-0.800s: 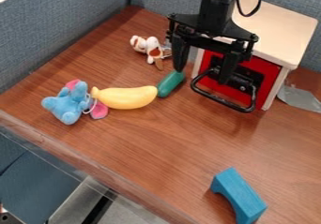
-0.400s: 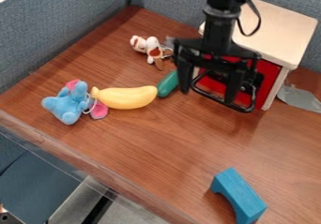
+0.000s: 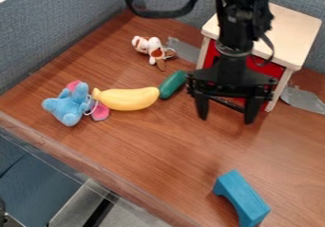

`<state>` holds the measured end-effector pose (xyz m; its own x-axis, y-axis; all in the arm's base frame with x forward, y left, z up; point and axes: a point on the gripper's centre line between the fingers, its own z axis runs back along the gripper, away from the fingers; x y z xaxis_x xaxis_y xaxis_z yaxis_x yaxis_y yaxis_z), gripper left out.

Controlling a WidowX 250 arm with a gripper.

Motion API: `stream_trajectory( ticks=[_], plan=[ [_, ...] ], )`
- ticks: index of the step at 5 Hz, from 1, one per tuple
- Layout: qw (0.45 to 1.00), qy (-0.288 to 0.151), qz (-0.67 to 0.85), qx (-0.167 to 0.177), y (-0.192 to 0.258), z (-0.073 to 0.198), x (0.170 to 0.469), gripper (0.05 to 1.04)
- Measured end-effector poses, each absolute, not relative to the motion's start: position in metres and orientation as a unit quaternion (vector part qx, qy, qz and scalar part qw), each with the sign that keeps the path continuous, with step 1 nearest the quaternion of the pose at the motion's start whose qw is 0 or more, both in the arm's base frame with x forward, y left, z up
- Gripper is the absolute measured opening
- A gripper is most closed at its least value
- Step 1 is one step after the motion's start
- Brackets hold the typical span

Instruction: Open the drawer

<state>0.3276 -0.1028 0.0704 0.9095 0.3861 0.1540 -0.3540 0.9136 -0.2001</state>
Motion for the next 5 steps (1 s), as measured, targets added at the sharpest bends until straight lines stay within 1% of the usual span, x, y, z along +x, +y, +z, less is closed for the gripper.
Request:
stream_trajectory(
  ticks=[1, 2, 3, 5],
  plan=[
    [0.951, -0.176, 0.235, -0.097, -0.113, 0.076, 0.335, 0.999],
    [0.919, -0.25, 0.291, -0.094, -0.117, 0.077, 0.335, 0.999],
    [0.903, -0.274, 0.316, -0.094, -0.113, 0.084, 0.339, 0.999],
    [0.863, -0.317, 0.383, -0.085, -0.085, 0.091, 0.347, 0.999]
  ],
)
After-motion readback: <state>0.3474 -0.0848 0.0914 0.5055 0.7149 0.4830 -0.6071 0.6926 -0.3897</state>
